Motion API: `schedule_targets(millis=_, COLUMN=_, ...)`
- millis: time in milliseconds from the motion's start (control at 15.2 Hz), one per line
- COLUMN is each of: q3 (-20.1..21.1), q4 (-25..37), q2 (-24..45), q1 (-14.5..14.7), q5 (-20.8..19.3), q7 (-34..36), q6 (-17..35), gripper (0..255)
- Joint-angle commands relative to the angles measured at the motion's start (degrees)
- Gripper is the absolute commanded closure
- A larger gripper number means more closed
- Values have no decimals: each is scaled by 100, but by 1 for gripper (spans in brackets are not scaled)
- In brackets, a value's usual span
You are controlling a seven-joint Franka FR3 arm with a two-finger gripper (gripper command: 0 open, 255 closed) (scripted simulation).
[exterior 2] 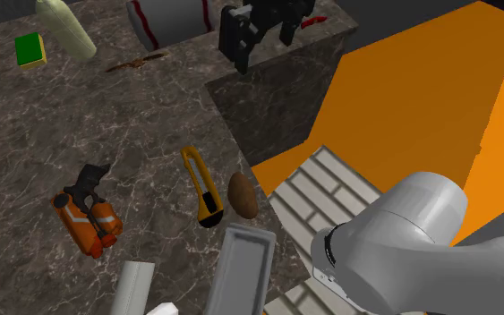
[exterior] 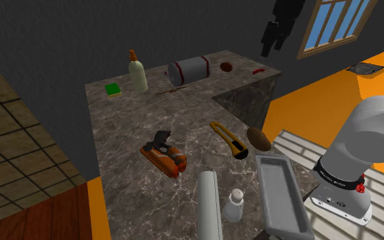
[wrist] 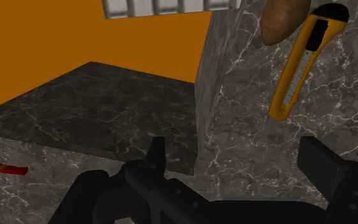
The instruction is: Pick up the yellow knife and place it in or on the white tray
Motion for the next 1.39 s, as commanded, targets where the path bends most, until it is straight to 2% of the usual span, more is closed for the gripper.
schedule_targets(millis=0, q3=0, q4=0, q2=0, q1=0, q5=0, q7=0, q6=0, gripper=0)
schedule_targets(millis=660, q3=846, q4=-1322, q2=255, q1=208, q5=506, q7=1110, q6=1274, gripper=0)
schedule_targets(millis=1320, q3=1789, q4=-1980, q2=1407, q1=467, q5=1016, q7=2239, q6=2816, gripper=0)
